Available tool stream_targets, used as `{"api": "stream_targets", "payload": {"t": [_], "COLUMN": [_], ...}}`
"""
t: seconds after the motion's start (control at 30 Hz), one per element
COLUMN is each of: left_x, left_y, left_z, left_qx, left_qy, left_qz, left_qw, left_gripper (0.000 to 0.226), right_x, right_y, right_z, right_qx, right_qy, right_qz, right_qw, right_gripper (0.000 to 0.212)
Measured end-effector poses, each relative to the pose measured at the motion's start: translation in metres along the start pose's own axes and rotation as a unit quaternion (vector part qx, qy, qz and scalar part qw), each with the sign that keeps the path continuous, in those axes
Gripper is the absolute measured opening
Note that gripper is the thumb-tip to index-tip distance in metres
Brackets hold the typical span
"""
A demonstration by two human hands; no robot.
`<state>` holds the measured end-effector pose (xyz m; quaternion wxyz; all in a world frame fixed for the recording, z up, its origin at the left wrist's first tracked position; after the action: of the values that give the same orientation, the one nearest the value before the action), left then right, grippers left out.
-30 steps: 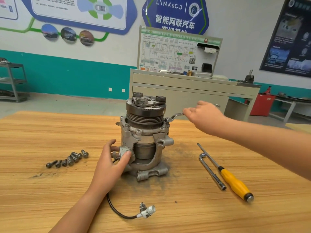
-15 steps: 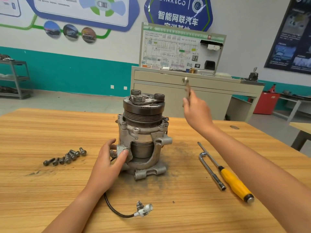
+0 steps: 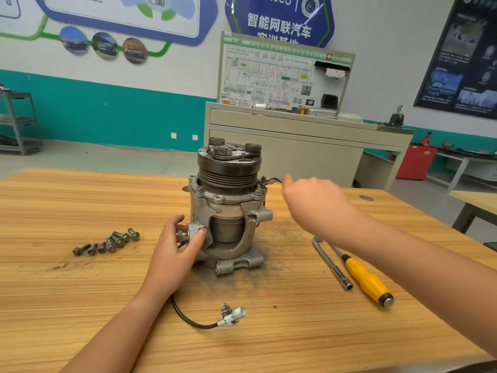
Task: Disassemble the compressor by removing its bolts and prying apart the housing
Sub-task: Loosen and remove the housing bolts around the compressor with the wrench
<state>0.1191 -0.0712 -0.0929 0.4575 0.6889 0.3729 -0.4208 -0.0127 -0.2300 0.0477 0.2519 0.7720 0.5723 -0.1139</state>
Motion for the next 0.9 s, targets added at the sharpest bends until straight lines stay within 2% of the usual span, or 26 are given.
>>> {"api": "stream_targets", "payload": {"t": [0.07, 0.33, 0.47, 0.53, 0.67, 0.8, 0.9], "left_x": [0.001, 0.000, -0.001, -0.002, -0.003, -0.004, -0.004], "left_y": [0.000, 0.000, 0.000, -0.001, -0.002, -0.002, -0.002], "left_z": [0.000, -0.001, -0.002, -0.003, -0.005, -0.008, -0.009], "left_qx": [-0.001, -0.003, -0.002, -0.003, -0.005, -0.016, -0.021], "left_qy": [-0.002, -0.006, -0.006, -0.005, -0.002, 0.015, 0.029], "left_qz": [-0.001, 0.004, 0.004, 0.002, 0.003, 0.012, 0.019], "left_qw": [1.000, 1.000, 1.000, 1.000, 1.000, 1.000, 0.999], "left_gripper": [0.057, 0.058, 0.059, 0.060, 0.061, 0.063, 0.062], "right_x": [0.015, 0.017, 0.017, 0.012, -0.007, -0.018, -0.025], "right_y": [0.000, 0.001, 0.004, 0.006, 0.018, 0.030, 0.043], "right_z": [-0.005, -0.013, -0.012, -0.010, -0.003, 0.015, 0.025], "right_qx": [0.023, 0.065, 0.048, 0.043, 0.080, 0.113, 0.079], "right_qy": [-0.050, -0.162, -0.166, -0.132, -0.073, -0.107, -0.135], "right_qz": [-0.032, -0.090, -0.082, -0.072, -0.051, -0.038, -0.030], "right_qw": [0.998, 0.981, 0.982, 0.988, 0.993, 0.987, 0.987], "right_gripper": [0.057, 0.048, 0.045, 0.032, 0.020, 0.029, 0.020]}}
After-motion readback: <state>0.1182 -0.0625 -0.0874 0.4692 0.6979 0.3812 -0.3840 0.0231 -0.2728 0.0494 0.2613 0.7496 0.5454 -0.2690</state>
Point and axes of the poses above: each hand's wrist, its own y-axis towards the middle knuckle, its own z-axis out of the palm, x = y × z, the point moved 10 cm from there along y, towards the middle knuckle, and after that the axes turned 5 degrees about -z, right-handed, at the moved point
